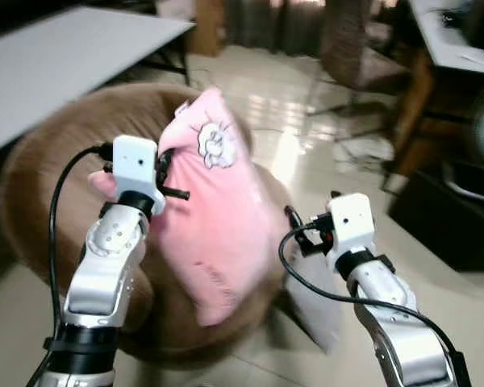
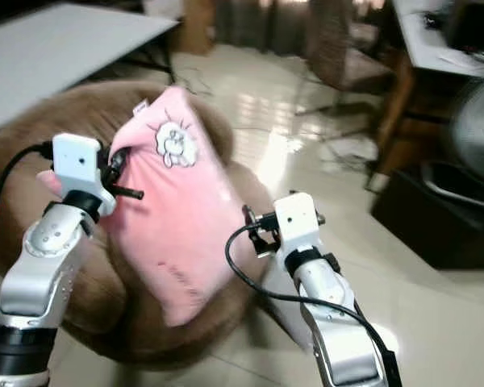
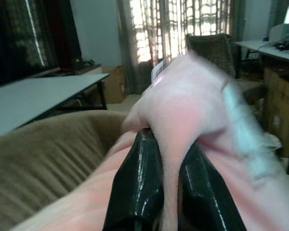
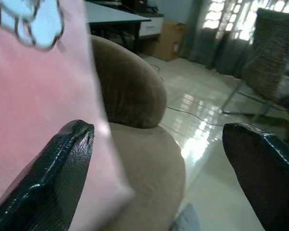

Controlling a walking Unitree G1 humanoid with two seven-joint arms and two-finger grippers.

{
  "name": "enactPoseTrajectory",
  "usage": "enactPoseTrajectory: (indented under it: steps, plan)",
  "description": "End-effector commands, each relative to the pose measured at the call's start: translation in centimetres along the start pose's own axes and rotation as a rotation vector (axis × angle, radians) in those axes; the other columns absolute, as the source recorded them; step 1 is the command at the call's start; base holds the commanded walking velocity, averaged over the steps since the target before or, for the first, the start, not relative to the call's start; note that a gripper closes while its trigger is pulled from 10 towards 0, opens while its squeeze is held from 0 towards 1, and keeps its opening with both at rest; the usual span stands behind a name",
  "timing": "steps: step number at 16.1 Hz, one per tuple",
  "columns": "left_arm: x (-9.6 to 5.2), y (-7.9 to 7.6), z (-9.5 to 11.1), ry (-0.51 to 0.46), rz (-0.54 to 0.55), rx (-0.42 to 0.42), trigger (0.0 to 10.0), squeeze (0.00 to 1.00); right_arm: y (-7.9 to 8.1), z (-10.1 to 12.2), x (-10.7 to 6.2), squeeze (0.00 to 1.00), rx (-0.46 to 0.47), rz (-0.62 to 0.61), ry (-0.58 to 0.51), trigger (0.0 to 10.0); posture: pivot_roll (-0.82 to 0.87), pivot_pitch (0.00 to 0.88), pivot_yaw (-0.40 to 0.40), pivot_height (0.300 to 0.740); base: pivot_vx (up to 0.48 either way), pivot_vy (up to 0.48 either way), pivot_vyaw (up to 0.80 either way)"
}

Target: Move the pillow to the sofa from floor

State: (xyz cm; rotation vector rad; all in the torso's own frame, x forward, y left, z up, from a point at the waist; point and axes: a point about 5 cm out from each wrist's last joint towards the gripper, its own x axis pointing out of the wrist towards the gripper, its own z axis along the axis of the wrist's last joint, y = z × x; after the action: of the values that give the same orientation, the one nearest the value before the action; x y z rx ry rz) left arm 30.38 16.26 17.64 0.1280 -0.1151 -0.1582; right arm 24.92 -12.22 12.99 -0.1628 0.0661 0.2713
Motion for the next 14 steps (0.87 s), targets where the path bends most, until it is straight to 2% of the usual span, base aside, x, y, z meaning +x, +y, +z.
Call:
enactPoseTrajectory:
  steps: [1, 4, 5, 7, 8, 9, 10, 12, 14]
  plan:
    - [0.3, -0.5, 1.3, -0.066, -0.023, 0.005, 10.0, 0.0, -0.7, -0.1, -0.2, 0.0, -0.014, -0.03, -0.001, 10.0, 0.02, 0.0, 0.041, 0.74, 0.319, 0.0, 0.0]
    - [0.3, -1.0, 1.0, -0.045, -0.062, -0.002, 10.0, 0.0, -1.1, -0.4, -0.5, 0.0, 0.024, -0.071, 0.007, 10.0, 0.01, 0.0, 0.05, 0.74, 0.316, 0.0, 0.0]
    - [0.6, -2.2, 0.4, -0.009, -0.145, -0.009, 10.0, 0.0, -1.1, -0.5, -0.7, 0.0, 0.023, -0.075, 0.01, 10.0, 0.01, 0.007, 0.06, 0.74, 0.0, 0.0, 0.0]
    - [1.3, -3.4, 0.1, 0.01, -0.218, 0.016, 10.0, 0.0, -1.0, -0.6, -1.1, 0.0, 0.024, -0.07, 0.016, 10.0, 0.0, 0.017, 0.068, 0.74, 0.0, 0.0, 0.0]
    - [2.2, -3.9, 0.3, -0.001, -0.234, 0.035, 10.0, 0.0, -0.9, -0.6, -1.3, 0.0, 0.003, -0.035, 0.012, 10.0, 0.01, 0.026, 0.069, 0.74, 0.0, 0.0, 0.0]
    - [3.6, -4.2, 0.2, 0.025, -0.222, 0.08, 10.0, 0.0, -0.6, -0.6, -1.6, 0.0, -0.033, 0.042, 0.003, 10.0, 0.0, 0.038, 0.072, 0.74, 0.0, 0.0, 0.0]
    - [4.8, -4.0, -0.1, 0.072, -0.178, 0.078, 10.0, 0.0, -0.7, -0.8, -1.9, 0.0, -0.041, 0.075, 0.013, 10.0, 0.0, 0.044, 0.073, 0.74, 0.0, 0.0, 0.0]
    - [6.6, -3.9, -0.9, 0.155, -0.095, 0.115, 10.0, 0.0, -1.0, -1.1, -2.5, 0.0, -0.051, 0.113, 0.028, 10.0, -0.01, 0.053, 0.077, 0.74, 0.0, 0.0, 0.0]
    - [7.8, -4.9, -2.1, 0.195, -0.096, 0.12, 10.0, 0.0, -0.7, -2.0, -3.5, 0.0, -0.075, 0.196, 0.062, 10.0, -0.02, 0.063, 0.079, 0.74, 0.0, 0.0, 0.0]
